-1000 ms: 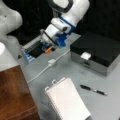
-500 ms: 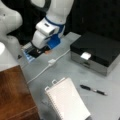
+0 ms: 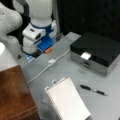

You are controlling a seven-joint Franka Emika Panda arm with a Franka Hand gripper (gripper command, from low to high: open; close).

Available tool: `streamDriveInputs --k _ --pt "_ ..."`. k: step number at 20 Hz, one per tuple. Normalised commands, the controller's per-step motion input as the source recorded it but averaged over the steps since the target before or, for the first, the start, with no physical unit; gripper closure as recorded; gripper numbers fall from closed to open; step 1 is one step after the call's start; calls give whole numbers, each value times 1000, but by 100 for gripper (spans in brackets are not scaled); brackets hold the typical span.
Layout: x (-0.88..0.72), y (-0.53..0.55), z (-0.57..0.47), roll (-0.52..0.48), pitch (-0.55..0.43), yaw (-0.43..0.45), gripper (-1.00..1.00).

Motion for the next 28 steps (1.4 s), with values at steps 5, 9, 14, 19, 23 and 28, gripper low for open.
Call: streamDriveInputs --k 5,9,14,19,23,28 --pt "-628 465 -244 96 -356 -1 -100" --pt "-484 338 -252 151 -391 -39 -100" --pt "-154 146 -175 166 -334 -65 -100" --pt "52 28 -57 91 -137 -48 -100" --pt "113 7 -32 27 -11 -58 100" --pt "152 -16 -13 -11 103 -56 100"
